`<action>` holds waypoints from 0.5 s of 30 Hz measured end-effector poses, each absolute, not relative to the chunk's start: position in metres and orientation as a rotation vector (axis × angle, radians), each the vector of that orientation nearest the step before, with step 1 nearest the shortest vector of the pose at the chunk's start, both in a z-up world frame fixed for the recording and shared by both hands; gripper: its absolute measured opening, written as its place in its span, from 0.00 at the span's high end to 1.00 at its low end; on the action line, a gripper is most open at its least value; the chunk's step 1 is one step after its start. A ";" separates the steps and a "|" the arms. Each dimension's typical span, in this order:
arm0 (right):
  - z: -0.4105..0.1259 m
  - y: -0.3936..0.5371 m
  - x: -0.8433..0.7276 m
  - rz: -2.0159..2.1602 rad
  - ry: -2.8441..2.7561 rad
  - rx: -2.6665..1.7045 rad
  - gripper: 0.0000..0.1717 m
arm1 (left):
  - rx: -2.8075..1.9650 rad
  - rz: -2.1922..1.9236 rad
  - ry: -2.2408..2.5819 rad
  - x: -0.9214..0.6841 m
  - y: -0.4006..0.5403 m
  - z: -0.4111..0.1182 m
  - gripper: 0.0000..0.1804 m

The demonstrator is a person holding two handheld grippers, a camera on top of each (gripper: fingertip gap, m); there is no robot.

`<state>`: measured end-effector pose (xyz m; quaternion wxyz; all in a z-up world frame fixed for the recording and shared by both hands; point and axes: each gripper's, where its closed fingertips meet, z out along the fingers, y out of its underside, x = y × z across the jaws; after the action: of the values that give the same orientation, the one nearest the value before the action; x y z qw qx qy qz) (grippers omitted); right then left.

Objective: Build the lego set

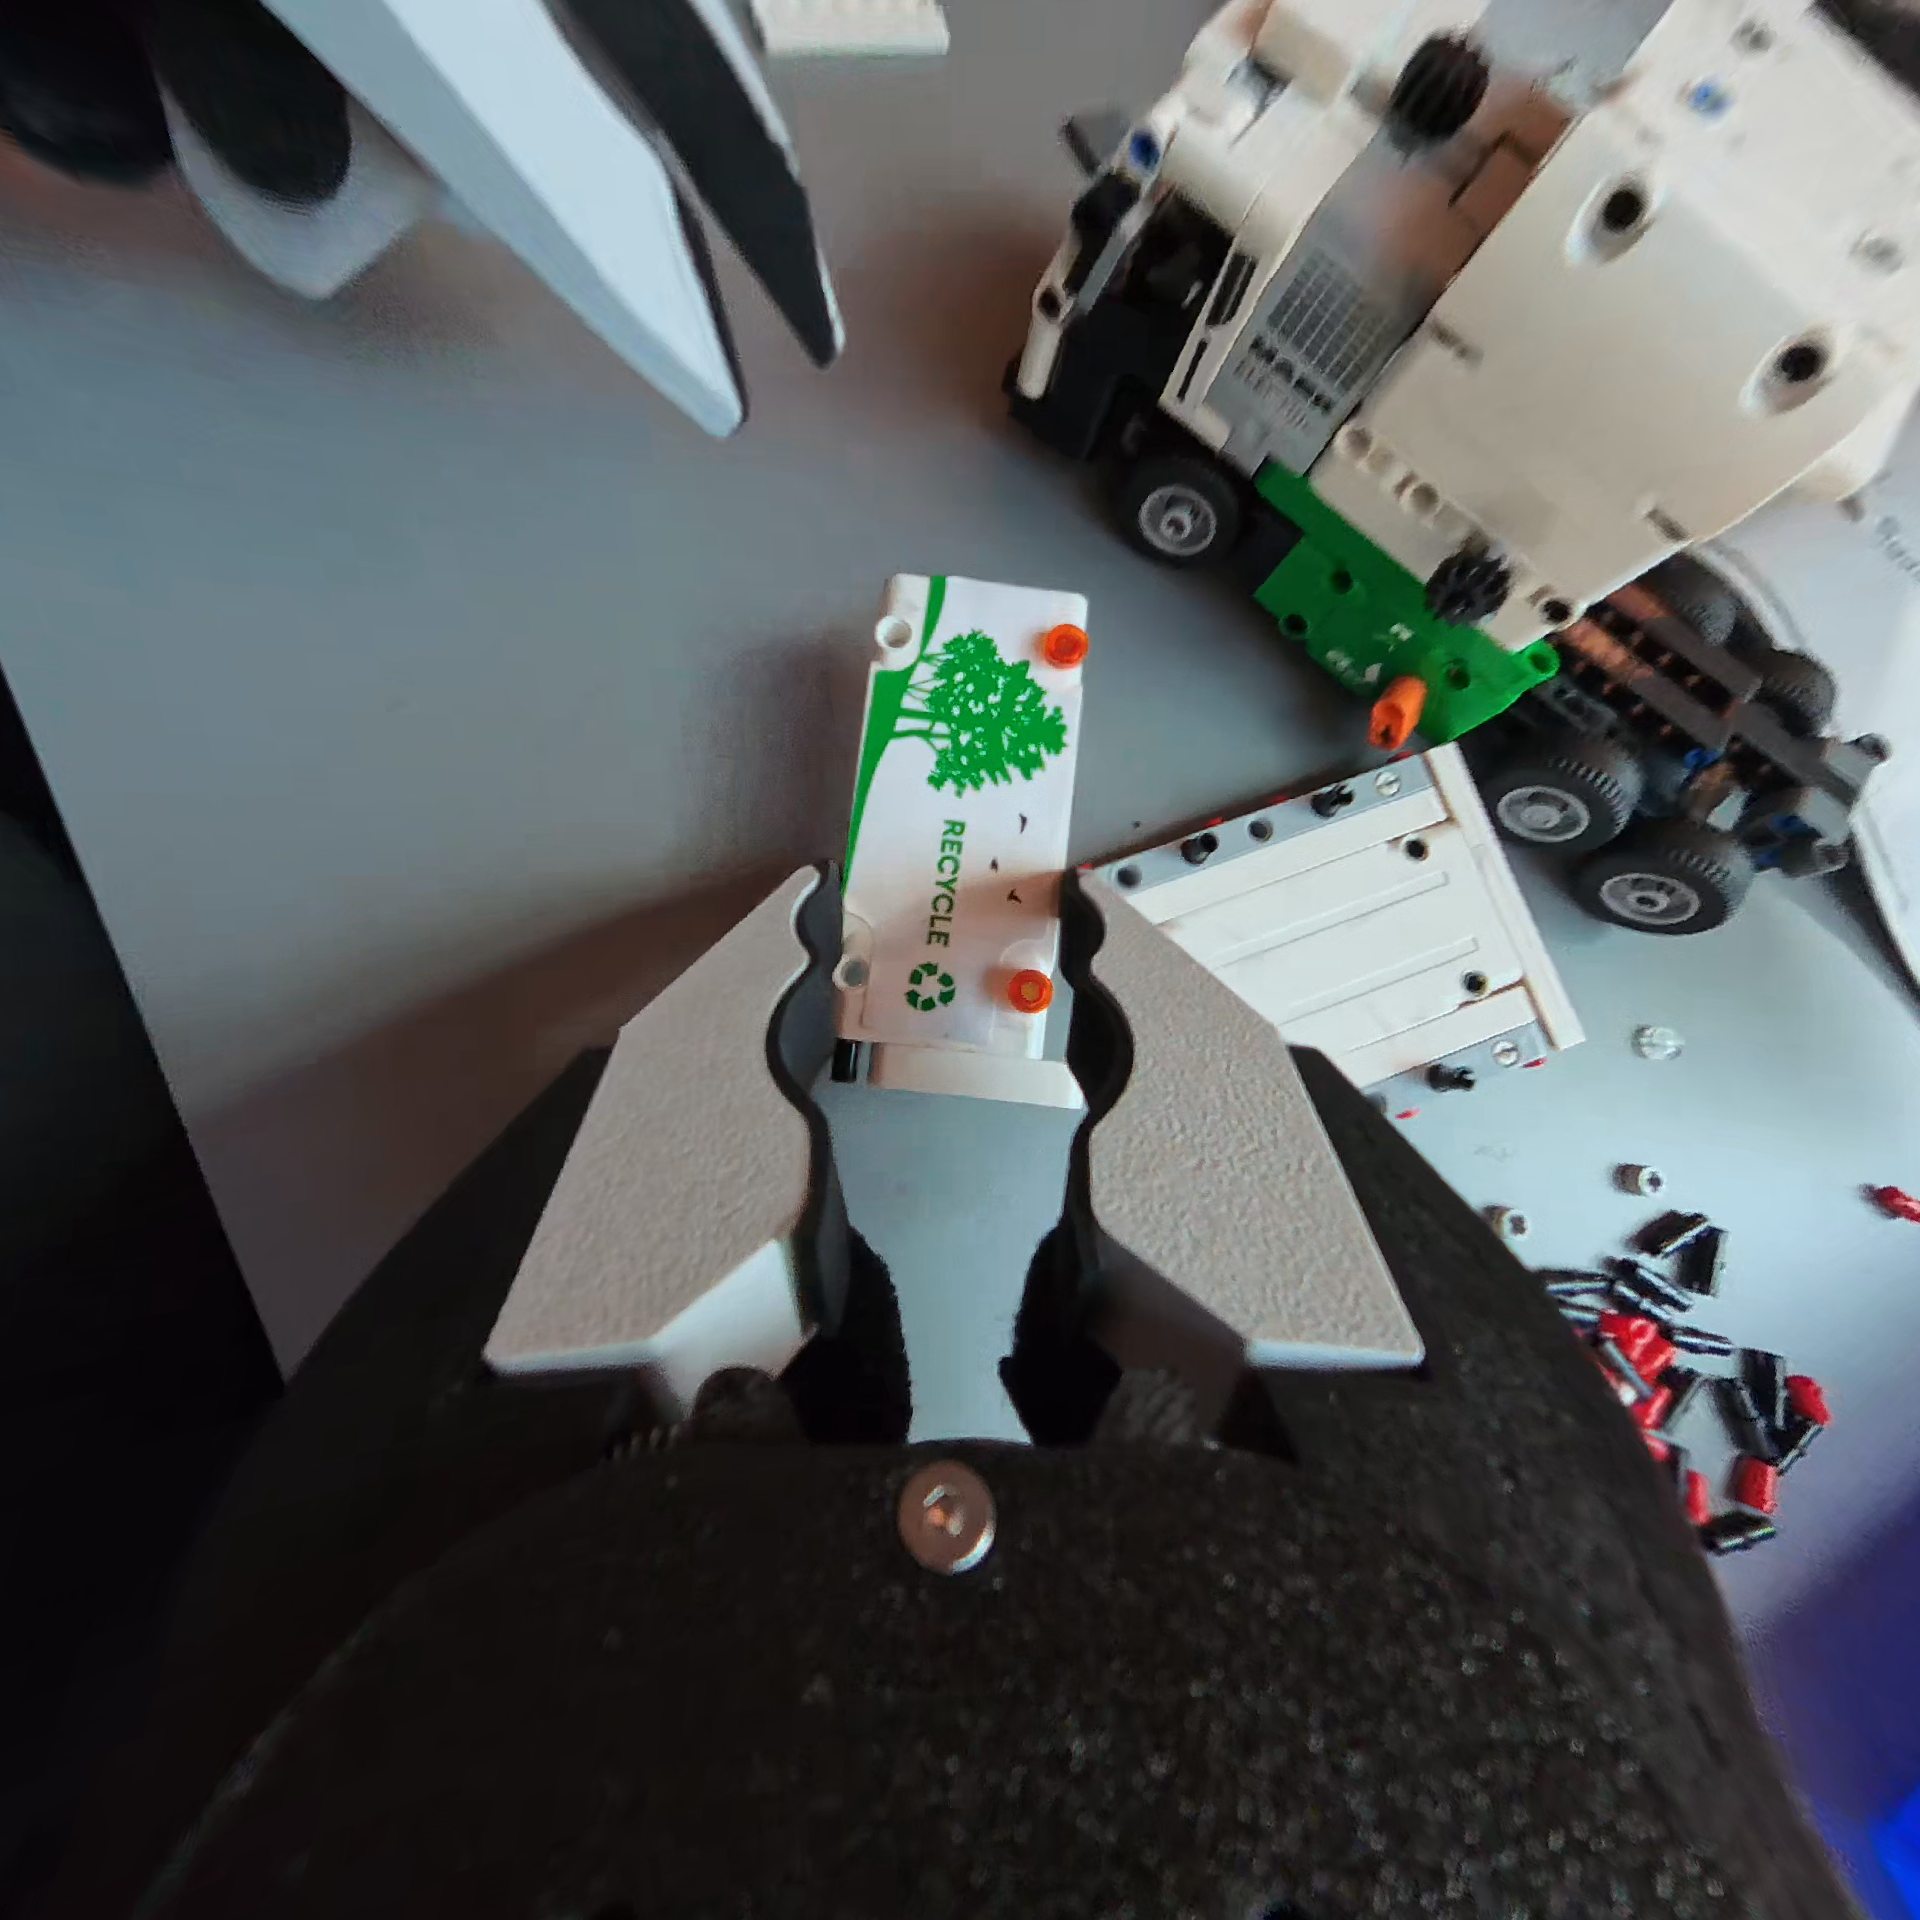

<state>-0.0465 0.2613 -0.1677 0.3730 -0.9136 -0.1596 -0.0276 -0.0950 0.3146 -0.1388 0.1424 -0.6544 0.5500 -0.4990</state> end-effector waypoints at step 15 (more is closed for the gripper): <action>-0.120 0.280 -0.075 -0.148 -0.582 -1.950 0.75 | -1.827 -1.943 1.372 -0.091 0.289 -0.095 0.96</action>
<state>-0.0753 0.2802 -0.1198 0.5232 -0.8145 -0.2431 -0.0617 -0.0909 0.2891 -0.0954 0.0714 -0.6076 0.4562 -0.6462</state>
